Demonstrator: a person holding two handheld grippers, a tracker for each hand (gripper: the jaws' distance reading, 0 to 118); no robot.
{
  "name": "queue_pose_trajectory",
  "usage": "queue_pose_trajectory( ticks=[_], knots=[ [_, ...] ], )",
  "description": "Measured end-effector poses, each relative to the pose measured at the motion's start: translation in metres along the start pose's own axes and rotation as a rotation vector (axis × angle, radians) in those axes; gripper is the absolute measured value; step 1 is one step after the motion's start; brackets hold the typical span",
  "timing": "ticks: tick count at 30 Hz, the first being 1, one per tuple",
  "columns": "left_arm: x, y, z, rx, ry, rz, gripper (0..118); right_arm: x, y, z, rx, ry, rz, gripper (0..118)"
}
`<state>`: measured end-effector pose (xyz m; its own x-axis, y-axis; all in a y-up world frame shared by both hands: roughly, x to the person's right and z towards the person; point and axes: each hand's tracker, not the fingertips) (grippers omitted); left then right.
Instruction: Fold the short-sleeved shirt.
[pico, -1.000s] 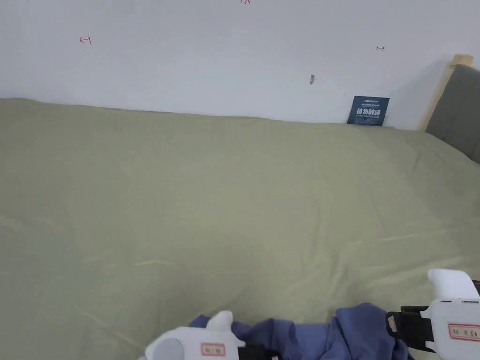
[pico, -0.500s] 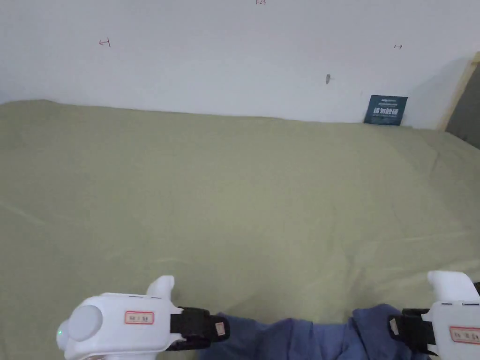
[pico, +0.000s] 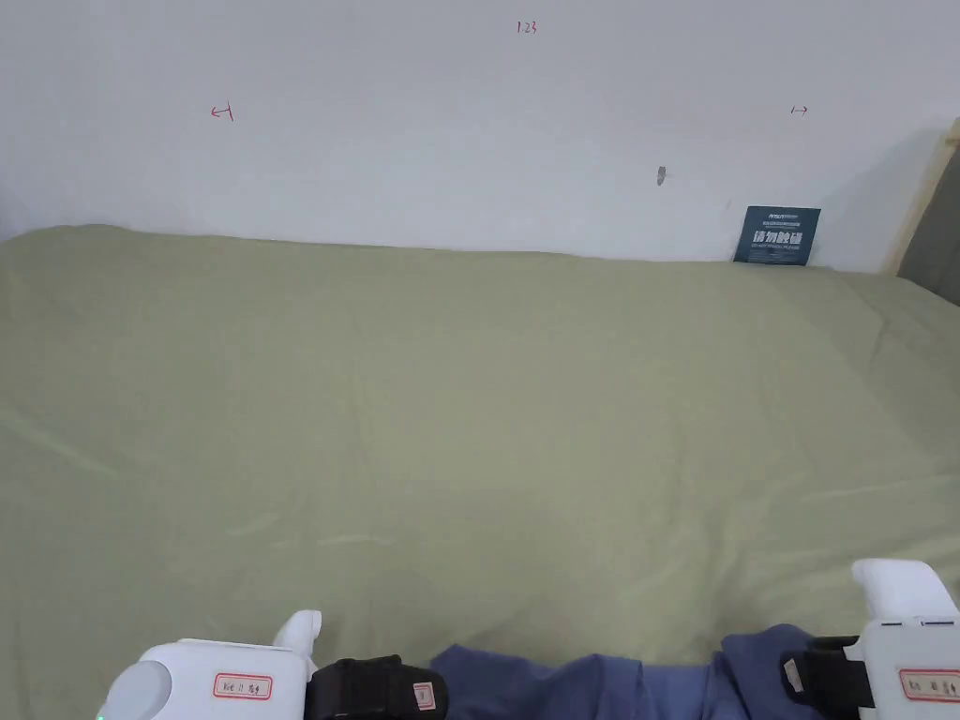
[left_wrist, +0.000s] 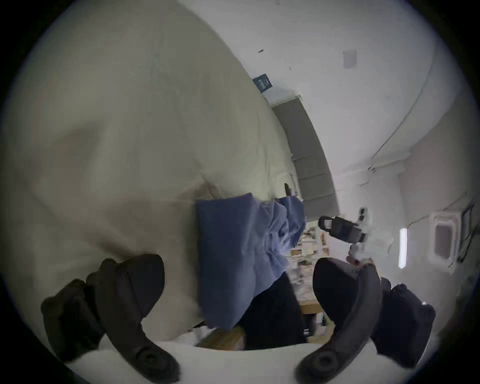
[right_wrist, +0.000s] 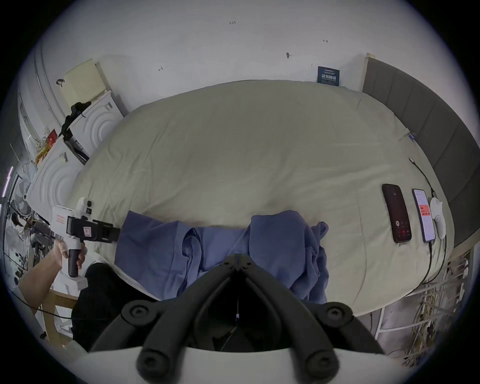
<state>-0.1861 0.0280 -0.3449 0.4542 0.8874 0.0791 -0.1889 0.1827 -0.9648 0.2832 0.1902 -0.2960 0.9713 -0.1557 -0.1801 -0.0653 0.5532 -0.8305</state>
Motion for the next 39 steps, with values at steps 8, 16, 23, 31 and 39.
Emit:
queue_pose_trajectory(
  ticks=[8,16,23,31,39],
  knots=[
    [0.005,-0.005,-0.036,0.022,-0.085,0.069,87,-0.001,0.001,-0.001,-0.006,0.009,-0.009,0],
    [0.012,-0.010,-0.012,0.068,0.095,0.050,17,0.005,-0.003,-0.002,-0.019,0.004,-0.020,0],
    [0.041,0.011,0.110,0.196,0.326,0.002,17,-0.002,0.009,-0.002,-0.005,0.003,0.005,0],
    [0.072,-0.026,0.233,0.431,0.535,0.099,17,-0.030,0.021,-0.028,-0.032,0.054,0.042,0],
    [0.131,-0.024,0.167,0.337,0.525,-0.035,17,-0.050,0.023,-0.033,-0.047,0.082,0.070,0]
  ],
)
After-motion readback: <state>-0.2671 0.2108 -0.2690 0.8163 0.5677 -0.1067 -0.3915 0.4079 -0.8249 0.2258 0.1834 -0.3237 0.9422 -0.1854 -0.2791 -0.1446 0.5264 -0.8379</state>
